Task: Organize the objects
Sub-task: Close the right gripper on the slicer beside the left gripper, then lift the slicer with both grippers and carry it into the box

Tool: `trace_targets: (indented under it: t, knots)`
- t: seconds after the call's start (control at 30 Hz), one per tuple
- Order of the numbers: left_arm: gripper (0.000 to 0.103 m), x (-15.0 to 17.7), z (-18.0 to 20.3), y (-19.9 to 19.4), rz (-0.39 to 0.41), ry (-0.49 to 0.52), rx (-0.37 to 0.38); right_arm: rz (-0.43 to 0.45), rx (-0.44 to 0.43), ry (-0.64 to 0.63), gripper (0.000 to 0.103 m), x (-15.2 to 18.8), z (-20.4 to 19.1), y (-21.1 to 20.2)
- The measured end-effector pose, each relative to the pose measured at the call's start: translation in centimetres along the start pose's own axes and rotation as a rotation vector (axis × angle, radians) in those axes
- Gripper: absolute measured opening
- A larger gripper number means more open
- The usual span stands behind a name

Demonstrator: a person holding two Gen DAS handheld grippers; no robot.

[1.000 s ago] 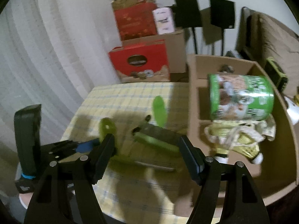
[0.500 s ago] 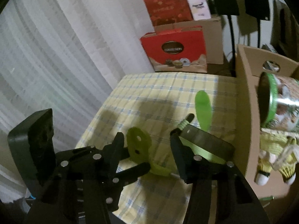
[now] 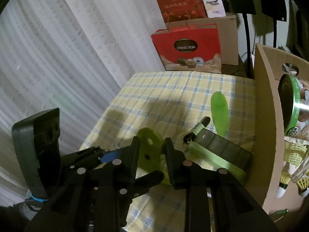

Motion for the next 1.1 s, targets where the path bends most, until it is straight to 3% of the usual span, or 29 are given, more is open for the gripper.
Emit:
trace_targets:
  t: [0.1, 0.17, 0.2, 0.47, 0.67, 1.1]
  knots:
    - [0.058, -0.2, 0.5, 0.1, 0.013, 0.027, 0.007, 0.006, -0.006, 0.007, 0.017, -0.1, -0.2, 0.0]
    - [0.038, -0.5, 1.1, 0.0, 0.02, 0.056, 0.012, 0.007, -0.007, 0.006, 0.017, -0.1, -0.4, -0.1]
    - [0.036, -0.5, 1.2, 0.1, 0.018, 0.066, -0.006, 0.007, -0.005, 0.002, 0.017, -0.1, -0.5, -0.1]
    - [0.034, -1.8, 1.8, -1.5, 0.041, 0.073, 0.029, 0.029, -0.018, -0.006, 0.017, -0.6, -1.6, -1.2]
    - [0.034, -4.1, 3.3, -4.0, 0.072, 0.095, 0.055, 0.086, -0.01, -0.022, 0.016, -2.2, -2.9, -4.4]
    - [0.032, -9.6, 11.2, -5.9, 0.116, 0.208, 0.125, 0.219, 0.043, 0.022, 0.015, -4.7, -0.8, -13.3]
Point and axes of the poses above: each gripper's, at about its wrist camera, not at the fingertips, and y roughly the way its jaws point, z to its right, x to its underside, the point moved 3 cm from there along y, roughly the way its jaws point, and after that the axes turned 7 degrees about y, right-handed, at the moved point
